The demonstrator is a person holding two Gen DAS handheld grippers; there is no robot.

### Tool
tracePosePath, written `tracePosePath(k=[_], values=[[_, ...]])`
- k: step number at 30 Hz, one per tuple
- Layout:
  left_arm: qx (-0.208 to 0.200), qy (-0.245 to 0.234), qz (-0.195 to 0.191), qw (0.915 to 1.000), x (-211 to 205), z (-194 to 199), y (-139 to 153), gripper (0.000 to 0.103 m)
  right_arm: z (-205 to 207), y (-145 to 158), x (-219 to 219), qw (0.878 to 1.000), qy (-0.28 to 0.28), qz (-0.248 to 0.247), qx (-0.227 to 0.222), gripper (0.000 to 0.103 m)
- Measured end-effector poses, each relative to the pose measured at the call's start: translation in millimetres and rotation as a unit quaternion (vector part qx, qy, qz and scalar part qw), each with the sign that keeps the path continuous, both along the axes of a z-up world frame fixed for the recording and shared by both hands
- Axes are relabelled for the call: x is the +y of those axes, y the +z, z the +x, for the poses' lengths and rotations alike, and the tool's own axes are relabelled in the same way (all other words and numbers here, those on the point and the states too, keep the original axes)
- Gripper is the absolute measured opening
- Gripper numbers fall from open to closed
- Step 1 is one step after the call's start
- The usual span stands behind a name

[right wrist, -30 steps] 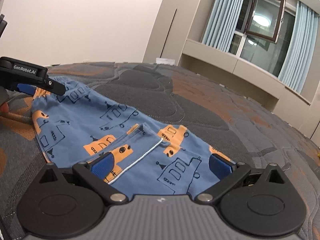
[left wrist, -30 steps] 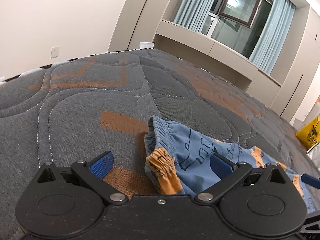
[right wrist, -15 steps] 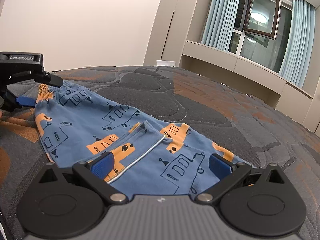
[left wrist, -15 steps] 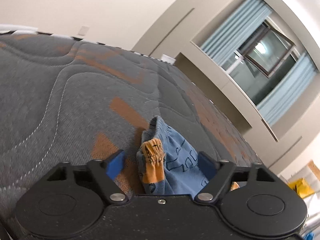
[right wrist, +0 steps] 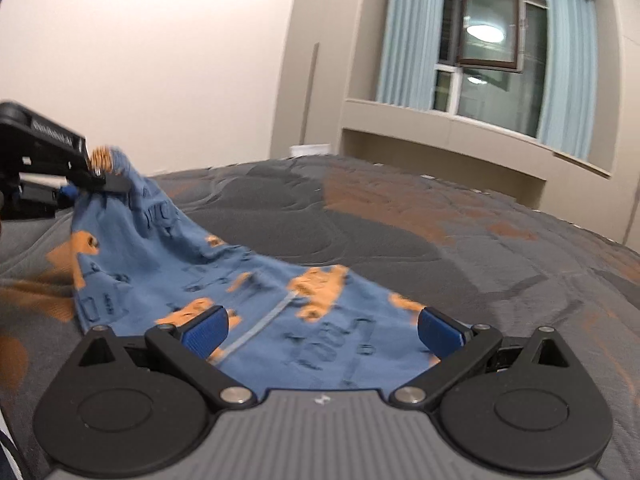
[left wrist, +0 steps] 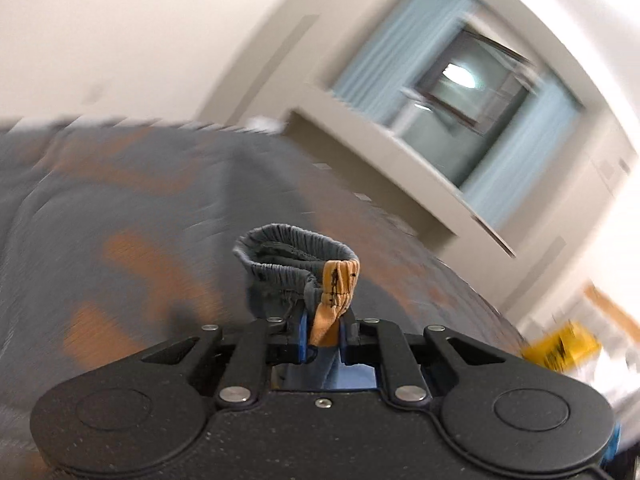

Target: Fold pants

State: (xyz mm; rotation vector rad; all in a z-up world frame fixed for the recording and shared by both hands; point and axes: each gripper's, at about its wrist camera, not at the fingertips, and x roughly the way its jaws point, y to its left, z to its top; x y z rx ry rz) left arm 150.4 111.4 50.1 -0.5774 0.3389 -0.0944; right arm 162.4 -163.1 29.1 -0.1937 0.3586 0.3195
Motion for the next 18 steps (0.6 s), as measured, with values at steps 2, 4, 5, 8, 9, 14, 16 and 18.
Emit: tracePosePath(k=[2, 4, 5, 8, 9, 14, 16, 18], values=[[-0.022, -0.034, 0.032, 0.9987, -26.6, 0.9, 16.8, 0.015, -4.5, 2.0, -14.8, 1.0, -0.019, 0.0, -0.008, 0.103], [-0.037, -0.072, 0.065, 0.9946, -56.7, 2.3, 30.3, 0.015, -9.5, 2.3, -36.3, 0.999, -0.043, -0.002, -0.012, 0.103], [-0.042, -0.088, 0.08, 0.992, -70.6, 2.4, 34.8, 0.015, -11.9, 2.2, -46.8, 0.998, -0.055, -0.002, -0.013, 0.103], [-0.048, -0.156, 0.13, 0.978, -124.6, 2.3, 42.8, 0.015, -21.3, 0.6, -86.5, 0.995, -0.1, 0.0, -0.016, 0.103], [-0.048, -0.176, 0.141, 0.973, -140.2, 1.3, 43.0, 0.015, -24.7, 0.0, -99.7, 0.993, -0.116, 0.0, -0.018, 0.103], [-0.024, -0.273, 0.186, 0.9434, -217.9, 0.3, 24.1, 0.015, -37.3, -6.0, -161.7, 0.982, -0.19, 0.006, -0.012, 0.103], [-0.007, -0.302, 0.197, 0.9328, -238.1, 2.1, 6.6, 0.015, -41.3, -9.8, -182.0, 0.977, -0.211, 0.011, -0.008, 0.103], [0.019, -0.324, 0.211, 0.922, -257.4, 6.3, -11.7, 0.016, -46.4, -13.5, -199.0, 0.972, -0.233, 0.014, -0.004, 0.103]])
